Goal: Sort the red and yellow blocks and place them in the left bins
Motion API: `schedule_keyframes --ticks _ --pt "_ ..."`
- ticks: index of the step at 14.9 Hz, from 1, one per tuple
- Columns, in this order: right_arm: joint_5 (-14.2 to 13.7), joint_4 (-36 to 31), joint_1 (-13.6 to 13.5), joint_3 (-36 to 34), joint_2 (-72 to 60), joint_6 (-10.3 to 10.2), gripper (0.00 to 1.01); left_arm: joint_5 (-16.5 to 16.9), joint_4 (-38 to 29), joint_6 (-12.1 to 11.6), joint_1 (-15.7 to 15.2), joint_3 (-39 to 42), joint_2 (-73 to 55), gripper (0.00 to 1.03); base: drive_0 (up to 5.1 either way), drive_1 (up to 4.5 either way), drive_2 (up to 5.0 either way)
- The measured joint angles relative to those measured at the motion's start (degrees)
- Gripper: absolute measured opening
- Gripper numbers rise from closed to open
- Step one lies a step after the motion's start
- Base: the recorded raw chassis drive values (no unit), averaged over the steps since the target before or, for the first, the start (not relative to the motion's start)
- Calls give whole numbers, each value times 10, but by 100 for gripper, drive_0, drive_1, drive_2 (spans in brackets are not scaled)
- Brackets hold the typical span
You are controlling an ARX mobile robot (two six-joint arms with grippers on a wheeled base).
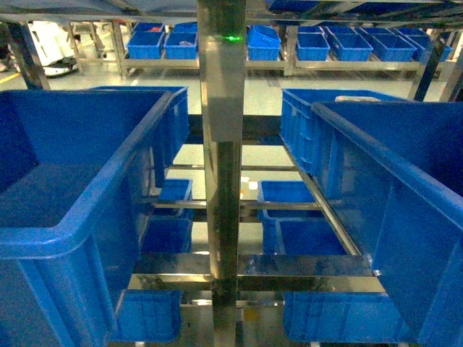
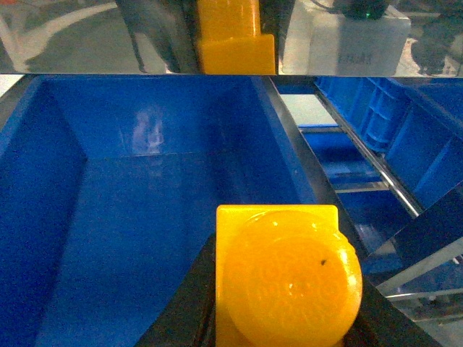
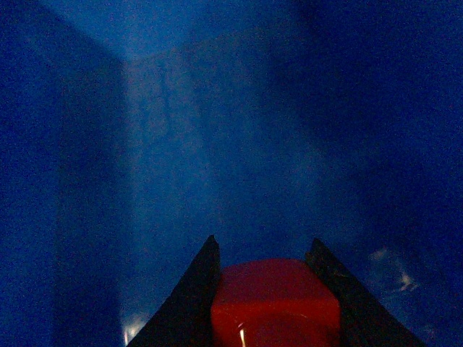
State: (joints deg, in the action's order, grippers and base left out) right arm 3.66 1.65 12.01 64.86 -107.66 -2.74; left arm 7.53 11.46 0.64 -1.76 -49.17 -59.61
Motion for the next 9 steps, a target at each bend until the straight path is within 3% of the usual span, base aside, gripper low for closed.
schedule_keyframes --ticks 3,6,9 --pt "14 -45 3 8 0 16 28 0 0 0 0 0 0 27 0 0 0" --pt "28 -70 -5 -6 11 19 61 0 0 0 0 0 0 27 0 0 0" --pt "57 -66 -31 -45 84 12 99 0 0 0 0 0 0 27 0 0 0"
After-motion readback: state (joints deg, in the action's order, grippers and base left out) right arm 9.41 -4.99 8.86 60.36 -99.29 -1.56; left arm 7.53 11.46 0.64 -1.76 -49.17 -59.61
